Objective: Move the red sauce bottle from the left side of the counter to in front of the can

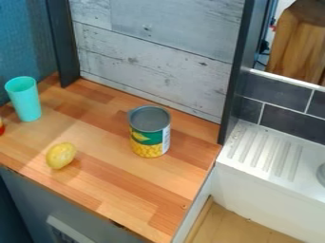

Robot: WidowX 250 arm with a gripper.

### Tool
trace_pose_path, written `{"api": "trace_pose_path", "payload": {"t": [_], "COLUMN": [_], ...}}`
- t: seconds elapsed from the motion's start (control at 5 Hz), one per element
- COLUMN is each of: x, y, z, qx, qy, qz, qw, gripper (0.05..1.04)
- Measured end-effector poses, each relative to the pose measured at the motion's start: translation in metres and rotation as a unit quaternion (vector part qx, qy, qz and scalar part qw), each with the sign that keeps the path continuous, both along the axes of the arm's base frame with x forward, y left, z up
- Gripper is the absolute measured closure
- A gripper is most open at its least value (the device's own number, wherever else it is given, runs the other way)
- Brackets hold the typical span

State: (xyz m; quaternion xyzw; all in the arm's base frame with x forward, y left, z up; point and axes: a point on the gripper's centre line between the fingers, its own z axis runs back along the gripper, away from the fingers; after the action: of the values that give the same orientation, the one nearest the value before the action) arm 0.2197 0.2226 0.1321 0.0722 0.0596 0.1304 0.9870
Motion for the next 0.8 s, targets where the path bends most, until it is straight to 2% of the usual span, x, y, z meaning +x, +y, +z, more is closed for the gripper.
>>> {"api": "trace_pose_path", "payload": {"t": [0.2, 0.4, 0.8], "x": [-0.001, 0.005, 0.003], "y": [-0.001, 0.006, 0.014], "z": [-0.011, -0.015, -0.028], "qx": [-0.011, 0.008, 0.004], "qy": [0.012, -0.006, 0.037], "qz": [0.0, -0.025, -0.027], "qw": [0.9999, 0.9996, 0.9989], "gripper": [0.083, 0.083, 0.083]}}
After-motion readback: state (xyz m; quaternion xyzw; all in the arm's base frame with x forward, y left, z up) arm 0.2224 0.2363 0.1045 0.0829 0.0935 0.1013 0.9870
